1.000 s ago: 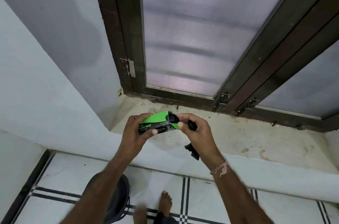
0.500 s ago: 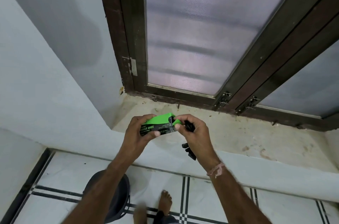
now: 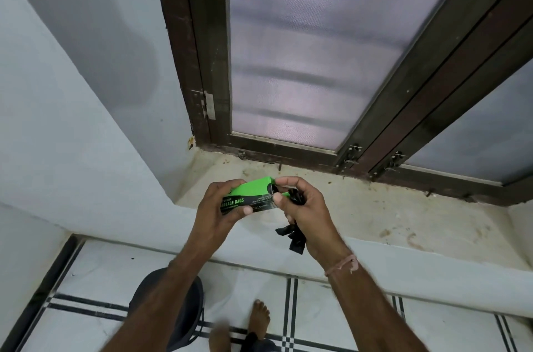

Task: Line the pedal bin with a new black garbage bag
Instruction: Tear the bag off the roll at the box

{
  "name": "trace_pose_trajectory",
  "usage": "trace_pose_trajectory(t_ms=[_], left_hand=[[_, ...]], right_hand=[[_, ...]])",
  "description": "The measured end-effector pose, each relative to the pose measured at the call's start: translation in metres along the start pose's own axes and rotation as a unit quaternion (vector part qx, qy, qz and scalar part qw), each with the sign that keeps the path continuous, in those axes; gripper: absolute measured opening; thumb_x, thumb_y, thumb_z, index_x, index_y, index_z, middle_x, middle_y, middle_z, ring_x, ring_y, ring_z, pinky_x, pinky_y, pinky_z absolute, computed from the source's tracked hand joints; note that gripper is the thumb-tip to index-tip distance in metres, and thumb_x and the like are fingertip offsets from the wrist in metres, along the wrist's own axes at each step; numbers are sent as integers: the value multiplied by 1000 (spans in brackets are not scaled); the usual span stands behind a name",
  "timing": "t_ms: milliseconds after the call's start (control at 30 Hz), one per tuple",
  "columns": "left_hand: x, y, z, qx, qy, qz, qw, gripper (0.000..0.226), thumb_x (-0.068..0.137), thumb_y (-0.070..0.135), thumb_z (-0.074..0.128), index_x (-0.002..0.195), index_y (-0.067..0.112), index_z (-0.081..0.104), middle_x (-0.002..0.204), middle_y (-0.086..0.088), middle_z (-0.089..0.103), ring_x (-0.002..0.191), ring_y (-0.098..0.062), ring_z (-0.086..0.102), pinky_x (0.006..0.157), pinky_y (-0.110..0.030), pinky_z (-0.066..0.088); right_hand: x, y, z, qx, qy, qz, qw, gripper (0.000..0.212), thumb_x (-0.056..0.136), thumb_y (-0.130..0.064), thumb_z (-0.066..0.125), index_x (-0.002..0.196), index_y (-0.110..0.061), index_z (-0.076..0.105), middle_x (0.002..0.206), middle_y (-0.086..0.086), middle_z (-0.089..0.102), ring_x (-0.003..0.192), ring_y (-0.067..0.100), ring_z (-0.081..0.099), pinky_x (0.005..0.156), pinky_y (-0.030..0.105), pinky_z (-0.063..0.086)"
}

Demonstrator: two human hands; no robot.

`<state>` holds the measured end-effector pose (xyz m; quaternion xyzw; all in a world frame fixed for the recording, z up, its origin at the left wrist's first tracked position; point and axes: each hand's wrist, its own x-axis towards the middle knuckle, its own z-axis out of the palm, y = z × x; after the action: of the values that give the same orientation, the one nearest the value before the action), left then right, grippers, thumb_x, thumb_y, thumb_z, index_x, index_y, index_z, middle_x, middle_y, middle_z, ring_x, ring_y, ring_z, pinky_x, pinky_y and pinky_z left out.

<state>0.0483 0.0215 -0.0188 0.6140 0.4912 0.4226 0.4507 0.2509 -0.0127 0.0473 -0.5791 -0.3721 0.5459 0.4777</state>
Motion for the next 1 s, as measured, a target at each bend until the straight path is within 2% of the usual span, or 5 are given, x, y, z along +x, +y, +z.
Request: trace_pose_trajectory(t_ms=[200,367,700,867,1000], left_hand=[[-10,-11,-2,46,14,30,998,51,79,32,79,126,42,62,122,5,55,116,-11,59,95,-20,50],[-14,-9,6,15,19,15,1000,49,82,28,76,127,40,61,122,3,55,114,-5,60,92,-13,49],[-16,-9,8,31,49,27,998,44,83,26,74,125,33,61,120,10,56,111,5,58,88,-8,45],[-23,-13,10,34,54,6,998,45,85,31,73,129,32,62,120,11,56,112,0,59,90,-12,49],[-20,-10,5,26,58,0,998,45,85,33,73,128,38,60,120,8,57,112,2,58,90,-15,50]], right_hand=[[5,1,-2,-23,-17,118,993,19,93,-7,76,110,-9,68,78,11,60,50,12,48,46,22,41],[4,-2,2,164,-27,164,972,20,93,-1,73,109,-9,65,73,1,65,50,9,53,46,19,40],[8,2,0,384,-20,169,907,26,94,-3,66,118,-11,60,111,11,74,46,6,48,43,19,47],[8,4,-5,167,-18,53,984,29,94,-4,71,123,-2,68,111,8,77,57,9,44,55,17,46],[3,11,-10,-36,17,-42,998,28,94,-8,74,120,-20,74,112,9,66,59,3,48,54,28,52]])
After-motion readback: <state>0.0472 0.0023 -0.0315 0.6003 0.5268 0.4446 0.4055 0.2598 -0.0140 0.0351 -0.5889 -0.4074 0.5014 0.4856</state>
